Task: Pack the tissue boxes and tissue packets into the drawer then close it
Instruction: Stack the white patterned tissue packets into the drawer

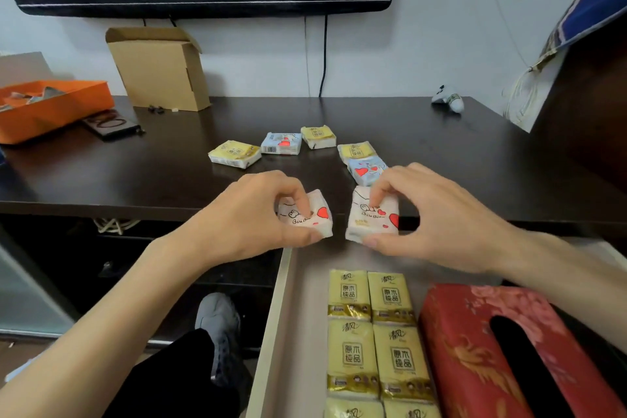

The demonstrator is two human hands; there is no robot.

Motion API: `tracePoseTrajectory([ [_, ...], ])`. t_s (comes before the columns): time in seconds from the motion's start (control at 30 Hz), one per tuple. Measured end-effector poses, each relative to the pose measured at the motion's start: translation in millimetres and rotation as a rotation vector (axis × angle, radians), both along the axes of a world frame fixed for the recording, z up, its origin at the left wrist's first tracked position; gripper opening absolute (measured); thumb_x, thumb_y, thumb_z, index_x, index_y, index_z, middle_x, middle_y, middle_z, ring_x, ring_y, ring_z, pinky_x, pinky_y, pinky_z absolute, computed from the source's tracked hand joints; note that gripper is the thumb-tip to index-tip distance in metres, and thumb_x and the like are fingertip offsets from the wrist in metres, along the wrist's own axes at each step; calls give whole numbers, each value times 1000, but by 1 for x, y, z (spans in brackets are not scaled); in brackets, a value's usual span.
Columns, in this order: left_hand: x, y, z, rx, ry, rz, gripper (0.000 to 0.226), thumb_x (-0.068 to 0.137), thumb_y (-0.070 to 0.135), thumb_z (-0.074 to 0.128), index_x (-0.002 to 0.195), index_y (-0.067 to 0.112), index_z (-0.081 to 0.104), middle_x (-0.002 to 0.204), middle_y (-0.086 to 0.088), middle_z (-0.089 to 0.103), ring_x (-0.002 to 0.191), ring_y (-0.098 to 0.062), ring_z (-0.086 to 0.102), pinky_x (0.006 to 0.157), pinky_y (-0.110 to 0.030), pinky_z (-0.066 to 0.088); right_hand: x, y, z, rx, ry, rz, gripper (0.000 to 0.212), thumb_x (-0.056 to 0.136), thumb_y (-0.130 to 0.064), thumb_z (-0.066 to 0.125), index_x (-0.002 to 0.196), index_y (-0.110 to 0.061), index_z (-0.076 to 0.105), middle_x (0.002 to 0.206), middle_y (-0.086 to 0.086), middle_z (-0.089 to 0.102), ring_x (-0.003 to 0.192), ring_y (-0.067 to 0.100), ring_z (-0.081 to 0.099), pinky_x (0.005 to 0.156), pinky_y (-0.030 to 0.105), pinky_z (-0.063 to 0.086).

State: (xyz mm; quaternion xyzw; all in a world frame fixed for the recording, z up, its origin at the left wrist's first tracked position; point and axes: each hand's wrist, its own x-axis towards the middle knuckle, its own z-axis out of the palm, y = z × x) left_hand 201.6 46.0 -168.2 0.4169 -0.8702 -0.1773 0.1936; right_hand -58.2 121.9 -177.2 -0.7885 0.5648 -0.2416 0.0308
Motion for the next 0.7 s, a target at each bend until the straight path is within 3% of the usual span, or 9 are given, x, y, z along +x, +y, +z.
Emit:
tracePoseTrajectory([
  [0.17, -16, 25, -16, 72, -109, -160, 44, 60, 68, 75, 91, 39, 64, 104, 21, 61, 98, 1, 58, 79, -27, 52, -22, 41, -21, 194, 44, -89, 50, 65, -69, 74, 104, -50, 49, 96, -22, 55, 97, -1, 55, 71, 28, 49],
  [0.33, -44, 30, -49, -32, -277, -199, 39, 68, 61, 78, 93, 38, 58, 106, 20, 54, 97, -2, 51, 77, -29, 44, -14, 35, -40, 355, 57, -98, 46, 69, -57, 77, 104, -50, 49, 100, -25, 56, 96, -14, 49, 66, 20, 41],
  [0.43, -53, 27, -65, -60, -305, -202, 38, 70, 57, 79, 95, 39, 57, 107, 18, 51, 100, -6, 50, 72, -25, 36, -6, 30, -53, 396, 124, -102, 44, 73, -46, 77, 105, -48, 47, 99, -25, 49, 96, -5, 46, 72, 21, 39],
  [0.6, -56, 22, -78, -59, -295, -201, 38, 70, 57, 79, 94, 39, 55, 108, 17, 51, 102, -9, 51, 77, -27, 38, -5, 27, -62, 421, 107, -153, 44, 72, -36, 76, 106, -46, 49, 101, -23, 48, 99, 5, 44, 83, 29, 43],
  [0.7, -55, 22, -79, -43, -296, -204, 39, 69, 58, 79, 92, 39, 53, 108, 18, 51, 100, -7, 50, 76, -28, 39, -5, 27, -63, 430, 91, -159, 45, 73, -38, 77, 107, -46, 50, 101, -25, 47, 99, 5, 45, 79, 28, 40],
])
